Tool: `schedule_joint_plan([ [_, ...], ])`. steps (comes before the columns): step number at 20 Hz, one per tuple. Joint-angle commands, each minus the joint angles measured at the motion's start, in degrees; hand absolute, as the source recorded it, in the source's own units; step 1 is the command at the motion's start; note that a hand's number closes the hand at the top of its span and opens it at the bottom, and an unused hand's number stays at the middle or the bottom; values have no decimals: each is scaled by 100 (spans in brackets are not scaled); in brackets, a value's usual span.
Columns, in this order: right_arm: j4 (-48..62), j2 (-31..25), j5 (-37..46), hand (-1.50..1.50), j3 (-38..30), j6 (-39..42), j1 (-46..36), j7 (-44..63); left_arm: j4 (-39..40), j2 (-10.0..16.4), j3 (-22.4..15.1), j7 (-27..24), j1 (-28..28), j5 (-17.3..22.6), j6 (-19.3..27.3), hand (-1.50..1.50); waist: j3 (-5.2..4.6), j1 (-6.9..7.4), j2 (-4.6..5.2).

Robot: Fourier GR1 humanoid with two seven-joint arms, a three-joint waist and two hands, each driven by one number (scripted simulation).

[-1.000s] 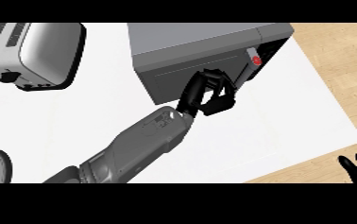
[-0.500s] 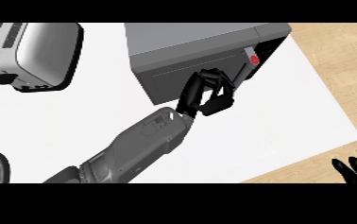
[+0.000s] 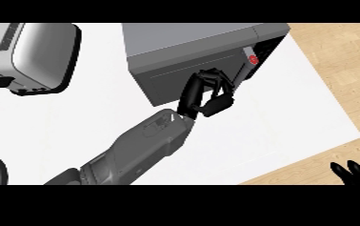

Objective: Pick up the milk, place it into the microwave and close the microwave

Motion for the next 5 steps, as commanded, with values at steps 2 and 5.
schedule_joint_plan([
  [2,-104,-33,-96,-150,47,6,-46,60,552,4,390,-35,-480,182,27,150,-5,-8,76],
  [5,-101,-91,-127,-150,55,34,-23,110,530,4,344,-105,-502,266,81,150,-7,-45,58],
])
